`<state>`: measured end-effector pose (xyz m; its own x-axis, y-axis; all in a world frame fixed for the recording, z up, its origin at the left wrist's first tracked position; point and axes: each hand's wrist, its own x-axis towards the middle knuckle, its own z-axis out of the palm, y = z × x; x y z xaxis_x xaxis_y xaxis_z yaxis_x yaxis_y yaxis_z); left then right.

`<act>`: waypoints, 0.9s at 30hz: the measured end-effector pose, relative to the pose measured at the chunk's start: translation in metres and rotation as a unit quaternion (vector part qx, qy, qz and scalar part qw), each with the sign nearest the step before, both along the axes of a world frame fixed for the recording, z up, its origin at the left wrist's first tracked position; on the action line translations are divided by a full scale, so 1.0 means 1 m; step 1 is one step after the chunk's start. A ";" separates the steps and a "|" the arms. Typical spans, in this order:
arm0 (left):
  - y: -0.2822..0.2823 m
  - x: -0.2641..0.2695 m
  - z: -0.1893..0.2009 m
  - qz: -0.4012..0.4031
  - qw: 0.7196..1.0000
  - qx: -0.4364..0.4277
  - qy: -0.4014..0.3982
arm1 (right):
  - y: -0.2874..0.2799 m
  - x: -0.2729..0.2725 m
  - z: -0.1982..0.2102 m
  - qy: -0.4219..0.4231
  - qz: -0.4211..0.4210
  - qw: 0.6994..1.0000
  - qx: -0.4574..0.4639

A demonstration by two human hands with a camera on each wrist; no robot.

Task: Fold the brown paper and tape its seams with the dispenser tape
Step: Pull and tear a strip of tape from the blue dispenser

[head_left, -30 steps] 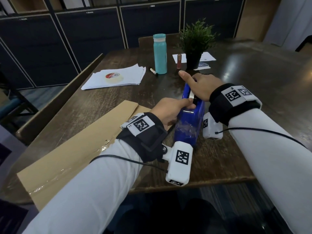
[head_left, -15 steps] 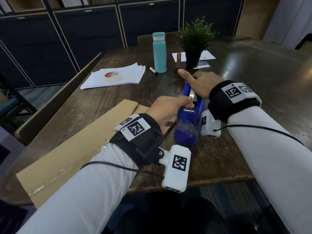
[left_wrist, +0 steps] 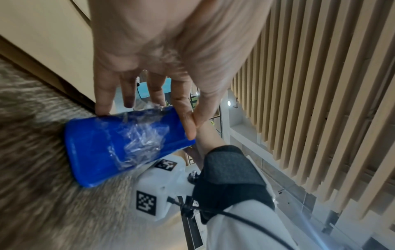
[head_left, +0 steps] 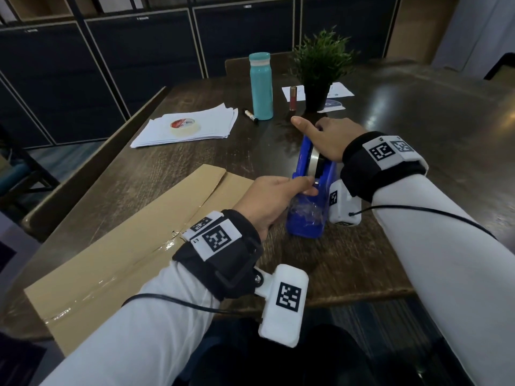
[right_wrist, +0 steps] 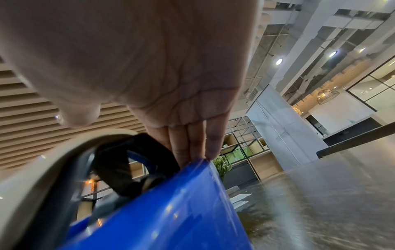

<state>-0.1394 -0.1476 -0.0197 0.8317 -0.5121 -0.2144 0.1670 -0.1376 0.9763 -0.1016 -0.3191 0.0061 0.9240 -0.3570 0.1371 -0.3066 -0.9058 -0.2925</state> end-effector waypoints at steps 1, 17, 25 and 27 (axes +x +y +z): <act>0.000 0.000 -0.002 0.000 1.000 -0.002 -0.001 | 0.000 0.000 0.000 0.000 0.000 1.000 0.000; 0.002 0.002 -0.011 -0.024 0.996 0.038 -0.078 | 0.001 0.000 0.000 0.010 0.002 1.000 -0.005; 0.004 0.004 -0.010 -0.042 0.989 0.062 -0.130 | 0.003 -0.002 0.002 0.018 -0.001 1.000 -0.006; 0.006 0.005 -0.007 -0.053 0.986 0.078 -0.140 | 0.004 -0.003 0.003 0.021 -0.002 1.000 -0.006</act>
